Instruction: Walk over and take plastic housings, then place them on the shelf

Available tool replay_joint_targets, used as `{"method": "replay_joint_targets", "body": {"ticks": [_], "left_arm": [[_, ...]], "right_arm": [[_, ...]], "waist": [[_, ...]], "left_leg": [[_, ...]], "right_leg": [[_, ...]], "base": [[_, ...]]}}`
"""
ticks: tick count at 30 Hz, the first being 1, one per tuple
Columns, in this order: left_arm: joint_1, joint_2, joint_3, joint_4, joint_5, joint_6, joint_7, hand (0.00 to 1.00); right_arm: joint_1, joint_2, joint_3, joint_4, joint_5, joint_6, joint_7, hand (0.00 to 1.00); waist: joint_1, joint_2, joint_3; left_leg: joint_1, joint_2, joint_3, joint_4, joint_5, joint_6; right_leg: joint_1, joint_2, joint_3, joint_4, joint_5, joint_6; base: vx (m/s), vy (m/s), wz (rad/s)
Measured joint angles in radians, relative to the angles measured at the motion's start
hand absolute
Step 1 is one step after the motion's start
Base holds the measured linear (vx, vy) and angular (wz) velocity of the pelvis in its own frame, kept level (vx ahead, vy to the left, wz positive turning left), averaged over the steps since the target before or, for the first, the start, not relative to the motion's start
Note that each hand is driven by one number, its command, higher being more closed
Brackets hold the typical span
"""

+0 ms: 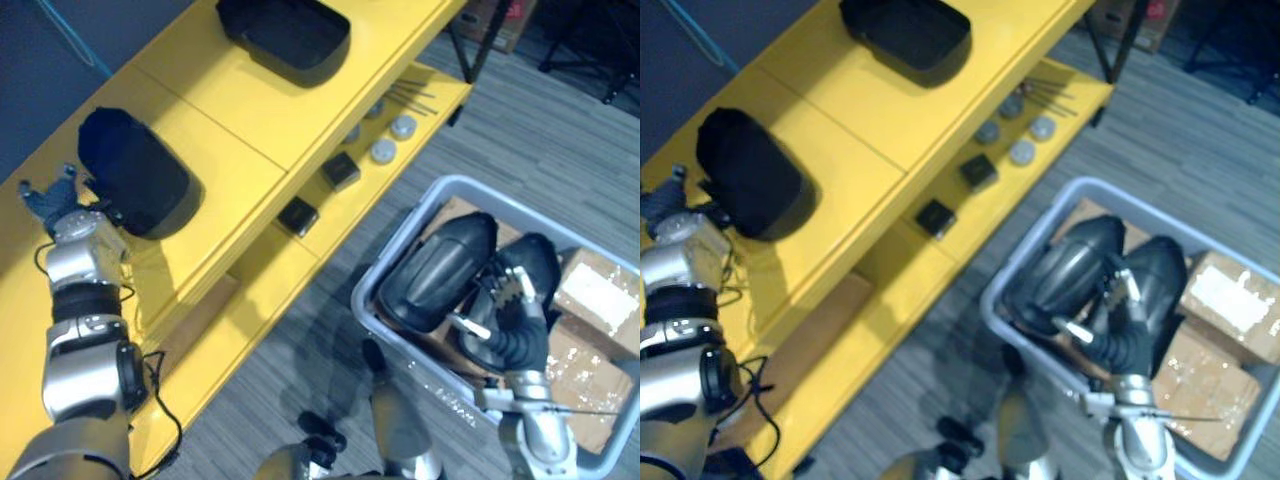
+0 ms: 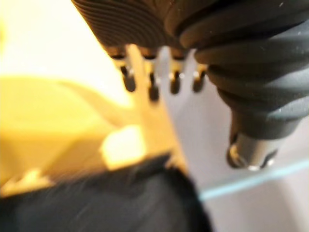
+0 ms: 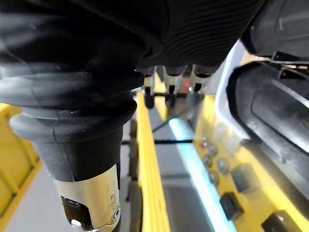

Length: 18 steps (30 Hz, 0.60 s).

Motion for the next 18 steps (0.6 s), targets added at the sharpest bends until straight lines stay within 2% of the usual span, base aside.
{"method": "replay_joint_targets", "body": {"ticks": [3,8,10,13,15,16,17,18], "left_arm": [[-0.012,0.054,0.002,-0.030,0.119,-0.011,0.071,0.00],[-0.015,0.080,0.006,-0.051,0.106,-0.030,0.127,0.00],[-0.014,0.080,0.006,-0.051,0.066,-0.065,0.132,0.00],[0.011,0.080,0.006,-0.050,-0.046,-0.135,0.136,0.00],[0.030,0.076,0.006,-0.041,-0.162,-0.203,0.148,0.00],[0.041,0.070,0.006,-0.033,-0.199,-0.256,0.157,0.00],[0.042,0.066,0.006,-0.028,-0.200,-0.281,0.159,0.00],[0.043,0.058,0.006,-0.028,-0.202,-0.326,0.160,0.00]], "right_arm": [[0.010,0.000,0.001,0.000,0.001,-0.019,0.028,0.00],[0.030,-0.001,0.000,0.001,0.001,-0.027,0.041,0.00],[0.034,0.001,-0.001,0.002,0.000,-0.027,0.041,0.00],[0.042,0.002,-0.004,0.008,-0.002,-0.029,0.049,0.00],[0.043,0.007,-0.013,0.020,0.001,-0.055,0.069,0.00],[0.042,0.016,-0.029,0.025,0.016,-0.074,0.100,0.00],[0.041,0.019,-0.035,0.026,0.024,-0.085,0.113,0.00],[0.023,0.025,-0.048,0.029,0.038,-0.110,0.139,0.00]], "waist": [[0.001,0.000,0.000],[0.002,0.004,-0.008],[0.002,0.005,-0.009],[0.000,0.013,-0.038],[-0.006,0.021,-0.057],[-0.012,0.027,-0.086],[-0.015,0.031,-0.100],[-0.022,0.031,-0.116]], "left_leg": [[0.003,-0.001,0.000,0.001,0.000,0.000],[0.035,-0.003,-0.004,-0.003,0.000,0.000],[0.039,-0.003,-0.011,-0.003,0.000,0.000],[0.047,-0.004,-0.014,-0.010,0.001,0.000],[0.061,-0.004,-0.019,-0.021,0.006,-0.002],[0.073,-0.006,-0.026,-0.035,0.012,-0.004],[0.076,-0.007,-0.033,-0.040,0.015,-0.003],[0.090,-0.009,-0.048,-0.053,0.022,-0.002]], "right_leg": [[0.002,-0.001,0.000,0.005,0.000,0.000],[0.036,-0.003,-0.006,0.005,-0.002,-0.001],[0.049,-0.005,-0.012,0.003,-0.002,-0.001],[0.059,-0.006,-0.018,-0.010,-0.002,0.000],[0.083,-0.005,-0.022,-0.023,0.000,0.001],[0.102,-0.003,-0.026,-0.039,0.001,0.002],[0.111,-0.003,-0.031,-0.050,0.003,0.002],[0.135,-0.005,-0.047,-0.069,0.007,0.002]], "base": [[0.00,0.000,0.00],[-0.02,-0.001,0.02],[-0.07,-0.007,0.07],[-0.06,-0.019,0.05],[-0.01,-0.004,0.04],[-0.01,-0.013,0.11],[0.00,-0.017,0.21],[0.01,-0.015,0.19]]}}
